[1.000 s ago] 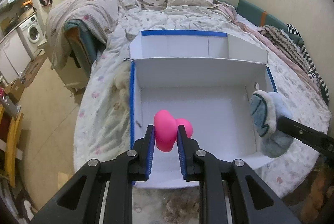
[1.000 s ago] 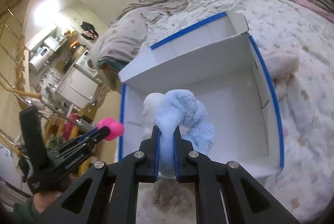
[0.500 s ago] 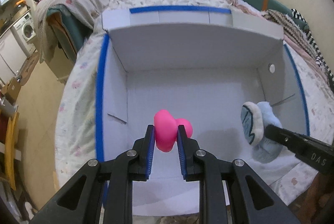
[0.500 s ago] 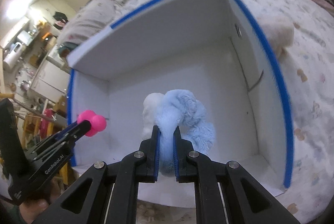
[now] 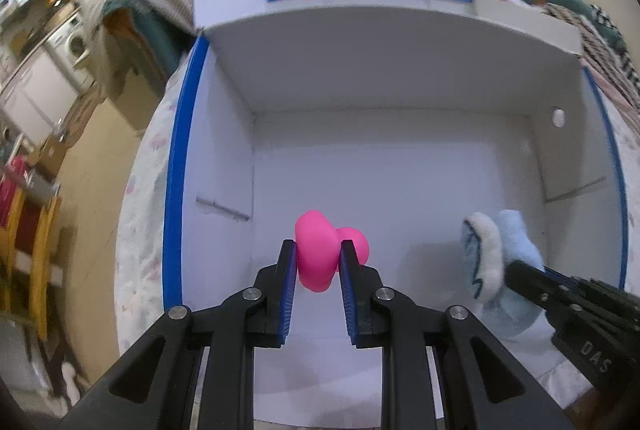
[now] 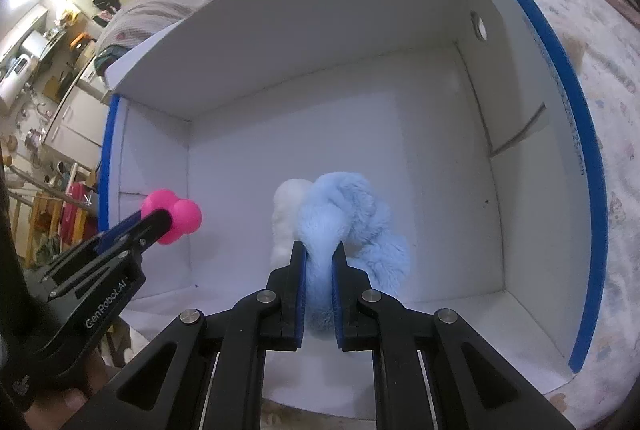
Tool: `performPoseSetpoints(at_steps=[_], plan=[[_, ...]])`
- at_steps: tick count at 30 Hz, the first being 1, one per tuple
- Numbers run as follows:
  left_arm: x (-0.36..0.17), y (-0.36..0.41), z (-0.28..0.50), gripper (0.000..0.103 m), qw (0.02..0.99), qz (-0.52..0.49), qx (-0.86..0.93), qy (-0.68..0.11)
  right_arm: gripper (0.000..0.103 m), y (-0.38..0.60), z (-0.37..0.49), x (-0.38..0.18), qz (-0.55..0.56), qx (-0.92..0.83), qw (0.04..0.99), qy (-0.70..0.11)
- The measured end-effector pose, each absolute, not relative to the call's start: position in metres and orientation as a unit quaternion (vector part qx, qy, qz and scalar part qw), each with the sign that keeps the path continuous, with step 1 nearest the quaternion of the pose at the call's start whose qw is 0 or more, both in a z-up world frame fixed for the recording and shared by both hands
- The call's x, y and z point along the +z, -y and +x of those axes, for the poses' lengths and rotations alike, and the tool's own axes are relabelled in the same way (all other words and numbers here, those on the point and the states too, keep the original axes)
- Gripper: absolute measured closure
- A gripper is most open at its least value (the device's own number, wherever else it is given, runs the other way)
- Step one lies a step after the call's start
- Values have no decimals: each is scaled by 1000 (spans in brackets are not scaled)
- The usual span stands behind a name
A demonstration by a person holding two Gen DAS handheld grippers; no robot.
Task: Organize soft objects
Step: 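Carry the pink ball and blue scrunchie into the box and open both tools, then withdraw both open tools from the box toward the remaining items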
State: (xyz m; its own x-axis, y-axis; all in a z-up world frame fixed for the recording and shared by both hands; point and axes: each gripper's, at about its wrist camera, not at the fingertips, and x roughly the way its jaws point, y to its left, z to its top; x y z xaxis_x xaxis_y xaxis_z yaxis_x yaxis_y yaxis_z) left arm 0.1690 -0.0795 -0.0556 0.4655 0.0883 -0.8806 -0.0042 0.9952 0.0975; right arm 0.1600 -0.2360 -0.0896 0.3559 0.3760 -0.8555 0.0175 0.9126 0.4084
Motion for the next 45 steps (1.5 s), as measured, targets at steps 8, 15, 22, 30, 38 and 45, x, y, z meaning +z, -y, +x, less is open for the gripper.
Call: performPoseSetpoints(at_steps=[8,15,22,30,38,45], plan=[[-57,75,171,84,855,52,58,-513,90,235,159,-90,170,116,800,-563],[-61,69,174,84,852,51,70,-516,90,233,160,-89,174,120,799,-564],[-63,71,174,79,851,50,68,-518,75,238,162,-92,205,115,788,-569],[-54,75,167,47,858,57,70,-505,29,245,163,-81,219,108,799,-549],[-41,67,155,47,862,43,65,-502,29,244,157,-79,206,109,802,-549],[-24,56,132,47,869,37,53,-490,29,247,135,-63,200,120,816,-528]])
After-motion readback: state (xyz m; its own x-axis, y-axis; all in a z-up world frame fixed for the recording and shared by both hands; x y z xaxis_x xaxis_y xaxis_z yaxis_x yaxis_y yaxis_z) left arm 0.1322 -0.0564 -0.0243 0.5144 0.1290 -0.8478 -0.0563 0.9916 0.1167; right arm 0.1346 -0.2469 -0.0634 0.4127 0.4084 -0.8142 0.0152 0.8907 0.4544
